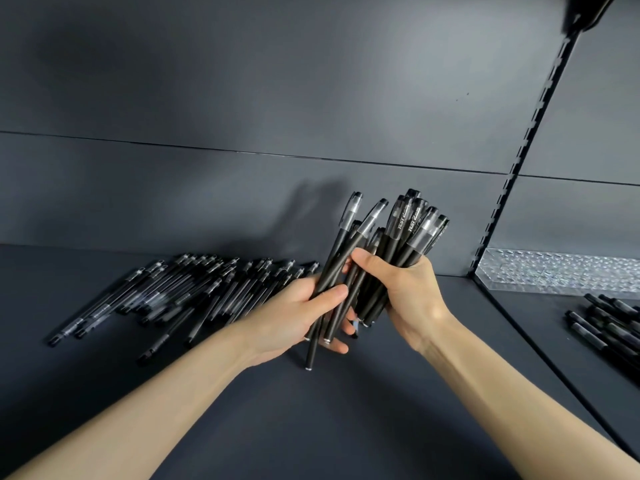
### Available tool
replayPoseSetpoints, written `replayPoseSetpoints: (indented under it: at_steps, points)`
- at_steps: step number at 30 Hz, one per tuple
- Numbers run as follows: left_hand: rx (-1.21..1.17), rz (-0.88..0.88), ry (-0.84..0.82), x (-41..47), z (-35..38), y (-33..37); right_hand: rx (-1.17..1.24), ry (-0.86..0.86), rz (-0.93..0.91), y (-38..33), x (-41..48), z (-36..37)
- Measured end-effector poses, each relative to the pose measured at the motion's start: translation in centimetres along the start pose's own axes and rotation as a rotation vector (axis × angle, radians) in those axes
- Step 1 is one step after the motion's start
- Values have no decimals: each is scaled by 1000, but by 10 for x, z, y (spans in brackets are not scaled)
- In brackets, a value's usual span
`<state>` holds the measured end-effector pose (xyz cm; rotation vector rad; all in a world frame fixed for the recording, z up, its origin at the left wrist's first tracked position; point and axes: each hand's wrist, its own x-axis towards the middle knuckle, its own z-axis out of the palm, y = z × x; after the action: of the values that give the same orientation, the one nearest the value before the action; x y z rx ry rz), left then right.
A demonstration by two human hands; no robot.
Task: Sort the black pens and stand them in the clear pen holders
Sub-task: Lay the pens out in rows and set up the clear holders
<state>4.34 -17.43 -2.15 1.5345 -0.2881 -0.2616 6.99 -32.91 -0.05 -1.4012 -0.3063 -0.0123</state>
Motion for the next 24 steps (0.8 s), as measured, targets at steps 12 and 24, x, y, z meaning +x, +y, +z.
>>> replayPoseSetpoints:
  at_steps: [12, 24]
  points:
    - [146, 8, 36, 1, -9, 3, 61, -6, 11, 2, 3, 6]
    - [350, 91, 121, 7, -6, -5, 58, 52, -19, 7, 3, 8]
